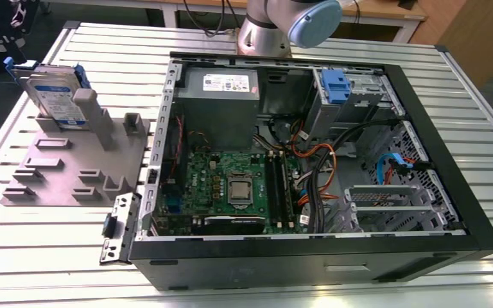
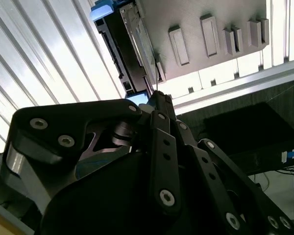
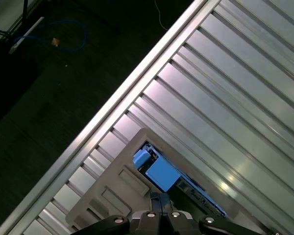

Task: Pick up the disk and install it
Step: 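Pick up the disk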

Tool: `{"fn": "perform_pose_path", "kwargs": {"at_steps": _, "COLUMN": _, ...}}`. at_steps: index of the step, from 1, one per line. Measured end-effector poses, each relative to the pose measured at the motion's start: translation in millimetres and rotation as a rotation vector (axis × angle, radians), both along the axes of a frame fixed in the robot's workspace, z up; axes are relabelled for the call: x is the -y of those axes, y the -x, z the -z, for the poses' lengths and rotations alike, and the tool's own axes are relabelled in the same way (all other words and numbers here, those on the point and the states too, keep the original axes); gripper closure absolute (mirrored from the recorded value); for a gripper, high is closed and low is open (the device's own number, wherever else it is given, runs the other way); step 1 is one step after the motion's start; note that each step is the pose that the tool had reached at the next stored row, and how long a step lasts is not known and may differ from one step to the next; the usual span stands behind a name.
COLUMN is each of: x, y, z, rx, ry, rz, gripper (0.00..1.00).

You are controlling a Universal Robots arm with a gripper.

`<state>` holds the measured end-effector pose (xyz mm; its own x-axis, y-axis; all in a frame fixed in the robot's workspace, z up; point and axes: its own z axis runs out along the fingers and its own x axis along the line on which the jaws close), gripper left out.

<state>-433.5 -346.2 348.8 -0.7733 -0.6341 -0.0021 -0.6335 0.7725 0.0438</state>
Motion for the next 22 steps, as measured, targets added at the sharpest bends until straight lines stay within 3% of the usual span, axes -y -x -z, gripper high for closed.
{"fn": "perform_pose_path", "kwargs": {"at_steps": 12, "x": 0.0, "y": 0.0, "z": 0.0, "rx": 0.0, "ry": 0.0, "rz": -0.004, "gripper": 0.89}}
{"fn": "perform_pose_path", "kwargs": {"at_steps": 22, "x": 0.0, "y": 0.0, "z": 0.7, "rx": 0.0001, "ry": 0.0, "rz": -0.161, "gripper": 0.89}}
